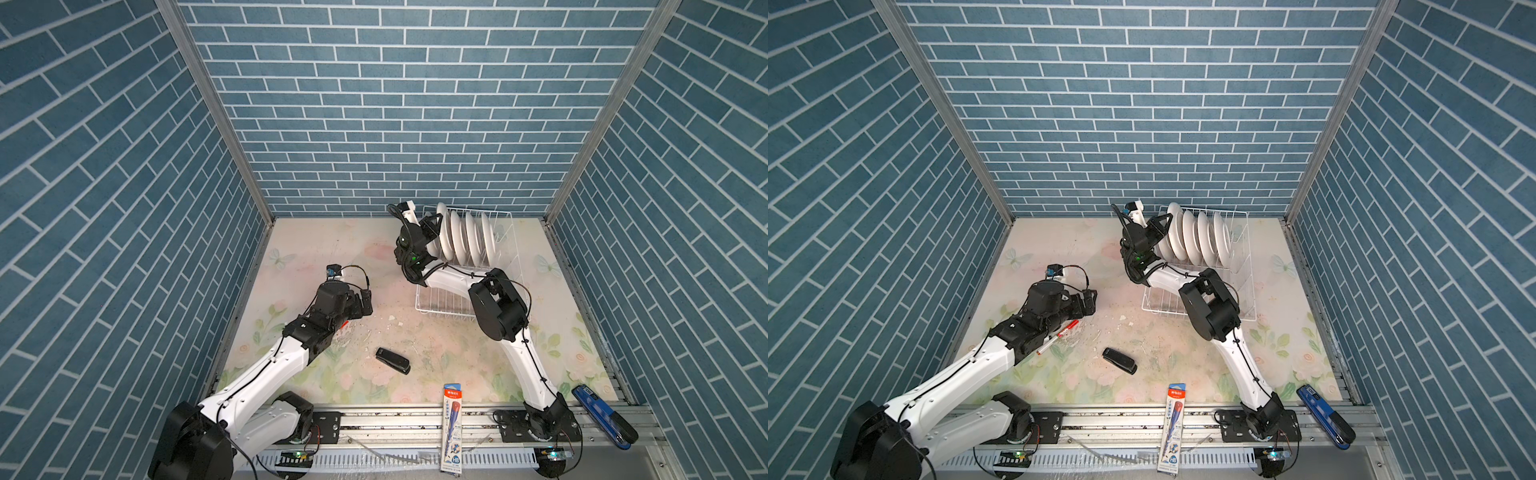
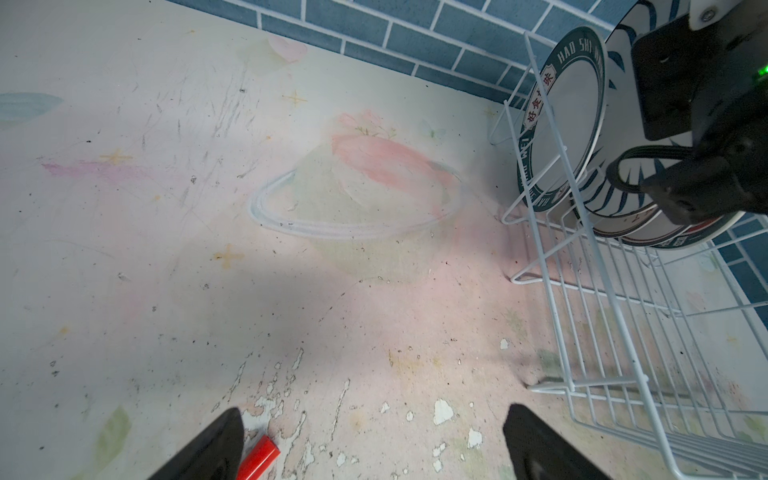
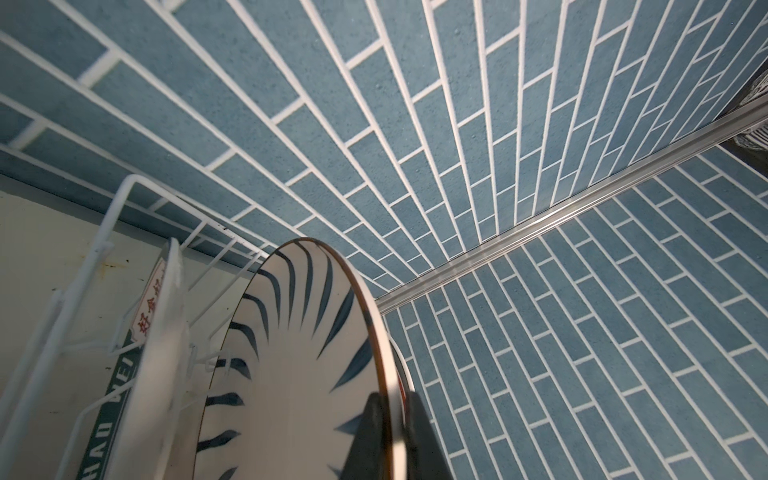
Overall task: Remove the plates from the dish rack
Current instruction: 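Close the right gripper on the blue-striped plate rim and start lifting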
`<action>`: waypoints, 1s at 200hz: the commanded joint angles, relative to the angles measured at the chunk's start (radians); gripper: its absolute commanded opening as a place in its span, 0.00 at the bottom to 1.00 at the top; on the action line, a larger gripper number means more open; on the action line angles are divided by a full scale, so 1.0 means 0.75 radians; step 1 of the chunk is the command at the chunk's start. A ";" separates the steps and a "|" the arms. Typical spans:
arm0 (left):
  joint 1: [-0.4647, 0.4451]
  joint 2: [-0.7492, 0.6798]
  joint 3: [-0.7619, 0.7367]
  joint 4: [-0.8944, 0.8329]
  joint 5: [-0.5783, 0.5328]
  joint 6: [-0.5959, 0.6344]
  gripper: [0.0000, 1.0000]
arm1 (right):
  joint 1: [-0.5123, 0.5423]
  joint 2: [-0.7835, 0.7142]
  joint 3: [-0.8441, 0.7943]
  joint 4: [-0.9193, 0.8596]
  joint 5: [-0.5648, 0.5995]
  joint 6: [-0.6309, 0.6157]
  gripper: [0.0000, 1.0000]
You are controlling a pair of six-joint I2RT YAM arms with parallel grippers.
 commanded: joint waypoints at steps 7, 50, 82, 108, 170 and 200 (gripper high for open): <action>-0.007 -0.024 0.018 -0.026 -0.010 0.009 1.00 | 0.034 -0.108 0.094 0.238 -0.069 -0.124 0.00; -0.006 -0.039 0.012 -0.034 -0.019 0.011 1.00 | 0.036 -0.124 0.090 0.253 -0.073 -0.122 0.00; -0.008 -0.031 0.014 -0.028 -0.014 0.010 1.00 | 0.045 -0.139 0.086 0.244 -0.083 -0.125 0.00; -0.007 -0.026 0.016 -0.030 -0.009 0.008 1.00 | 0.049 -0.141 0.093 0.237 -0.090 -0.130 0.00; -0.006 -0.030 0.016 -0.034 -0.015 0.010 1.00 | 0.051 -0.137 0.127 0.298 -0.101 -0.208 0.00; -0.006 -0.026 0.014 -0.034 -0.016 0.008 1.00 | 0.059 -0.141 0.130 0.293 -0.109 -0.215 0.00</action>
